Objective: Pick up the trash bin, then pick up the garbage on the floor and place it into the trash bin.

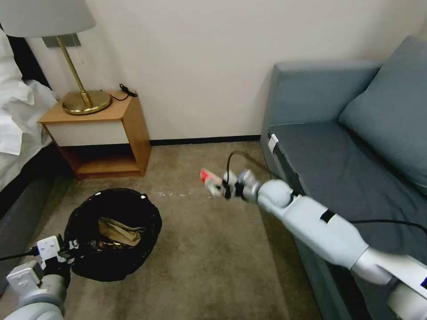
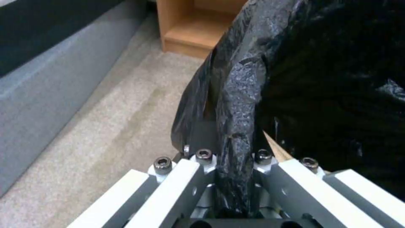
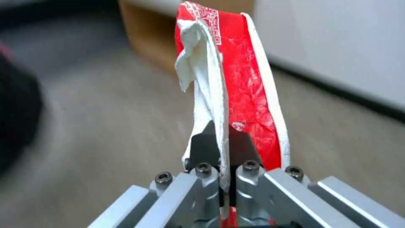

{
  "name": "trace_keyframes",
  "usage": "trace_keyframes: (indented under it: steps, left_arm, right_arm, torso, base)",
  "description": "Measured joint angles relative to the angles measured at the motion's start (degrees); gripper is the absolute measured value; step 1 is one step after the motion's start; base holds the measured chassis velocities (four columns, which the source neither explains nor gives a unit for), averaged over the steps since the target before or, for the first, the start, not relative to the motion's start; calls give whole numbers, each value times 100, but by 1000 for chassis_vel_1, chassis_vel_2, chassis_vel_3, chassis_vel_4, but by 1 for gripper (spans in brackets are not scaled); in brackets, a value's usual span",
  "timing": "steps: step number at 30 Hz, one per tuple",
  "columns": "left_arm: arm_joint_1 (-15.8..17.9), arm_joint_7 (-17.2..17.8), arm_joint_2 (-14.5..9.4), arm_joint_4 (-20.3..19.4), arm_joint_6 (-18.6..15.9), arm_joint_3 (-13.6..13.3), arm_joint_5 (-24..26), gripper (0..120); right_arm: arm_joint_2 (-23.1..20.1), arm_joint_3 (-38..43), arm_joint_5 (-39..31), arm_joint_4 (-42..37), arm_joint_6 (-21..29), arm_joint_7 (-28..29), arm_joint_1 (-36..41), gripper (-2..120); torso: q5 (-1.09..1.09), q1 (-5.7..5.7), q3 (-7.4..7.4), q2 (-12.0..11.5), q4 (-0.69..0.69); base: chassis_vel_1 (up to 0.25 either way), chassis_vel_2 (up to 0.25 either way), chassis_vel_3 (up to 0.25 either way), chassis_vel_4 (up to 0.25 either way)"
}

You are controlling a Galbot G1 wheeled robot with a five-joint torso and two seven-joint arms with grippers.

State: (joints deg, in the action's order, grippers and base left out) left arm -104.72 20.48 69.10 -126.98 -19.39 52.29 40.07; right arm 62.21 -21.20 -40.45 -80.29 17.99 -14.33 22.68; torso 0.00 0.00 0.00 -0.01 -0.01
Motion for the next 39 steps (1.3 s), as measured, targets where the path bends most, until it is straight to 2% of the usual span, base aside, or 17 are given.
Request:
trace_keyframes:
  steps: [4,5,8,11,21,37,39]
  left_arm:
    - [3,-1,1,1,0,12,4,3]
    - [3,-1,1,1,0,12,4,3]
    - [9,-2,21,1,0,-11,-6,3]
    - [12,-2,24,1,0,-25,-14,3]
    - [-34,-2,44,-103,-16,-13,-21,3]
    - [-101,-2,106,-222,-7,16,-58,3]
    - [-105,-2,109,-232,-7,13,-62,3]
  right_arm:
    - [135,-263,-800,-812,-479,321,-135,0]
    - [135,-263,-800,-812,-479,321,-135,0]
    - [367,-770,-874,-1407,-684,855,-77,0]
    - [532,-1050,-858,-1570,-700,1034,-18,0]
    - [1196,-1847,-344,-1397,-740,1037,188,0]
    - [1446,-2244,85,-1130,-717,889,402,1]
    - [1424,-2221,92,-1137,-681,876,415,10]
  torso:
    - [-1,0,-1,0,1]
    - [-1,0,-1,0,1]
    - [-1,0,-1,0,2]
    - [-1,0,-1,0,2]
    - [-1,0,-1,0,2]
    - [0,0,0,0,1]
    - [0,0,0,0,1]
  base:
    - [0,0,0,0]
    - [0,0,0,0]
    - [0,0,0,0]
    - [0,0,0,0]
    - [0,0,0,0]
    - [0,0,0,0]
    - [0,0,0,0]
